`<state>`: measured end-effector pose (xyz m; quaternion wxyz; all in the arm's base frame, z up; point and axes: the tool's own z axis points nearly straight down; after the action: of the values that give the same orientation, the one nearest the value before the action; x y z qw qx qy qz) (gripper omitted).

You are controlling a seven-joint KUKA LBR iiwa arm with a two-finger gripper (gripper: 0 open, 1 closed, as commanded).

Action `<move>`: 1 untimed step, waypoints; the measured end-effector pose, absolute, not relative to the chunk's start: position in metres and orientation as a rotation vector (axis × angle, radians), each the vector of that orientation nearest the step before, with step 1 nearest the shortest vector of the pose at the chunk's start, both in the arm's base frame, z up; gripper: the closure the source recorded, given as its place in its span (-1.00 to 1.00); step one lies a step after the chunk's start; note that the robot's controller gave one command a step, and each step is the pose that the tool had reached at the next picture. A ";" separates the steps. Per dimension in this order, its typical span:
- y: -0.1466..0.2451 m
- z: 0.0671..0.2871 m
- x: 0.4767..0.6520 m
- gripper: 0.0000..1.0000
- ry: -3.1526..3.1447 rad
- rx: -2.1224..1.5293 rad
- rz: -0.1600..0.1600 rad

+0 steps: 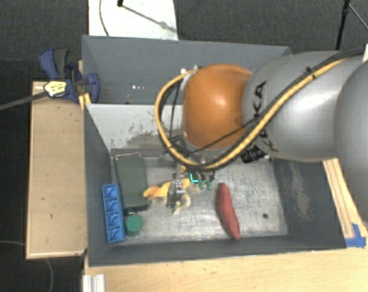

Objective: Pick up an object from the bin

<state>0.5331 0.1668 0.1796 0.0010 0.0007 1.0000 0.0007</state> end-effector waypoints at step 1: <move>0.164 0.154 0.530 -1.00 3.131 0.108 0.005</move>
Offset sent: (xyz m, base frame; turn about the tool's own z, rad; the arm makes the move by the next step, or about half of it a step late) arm 0.0199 -0.0196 -0.1096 0.0170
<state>0.5304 0.1640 0.1542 0.0042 0.0346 0.9994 0.0017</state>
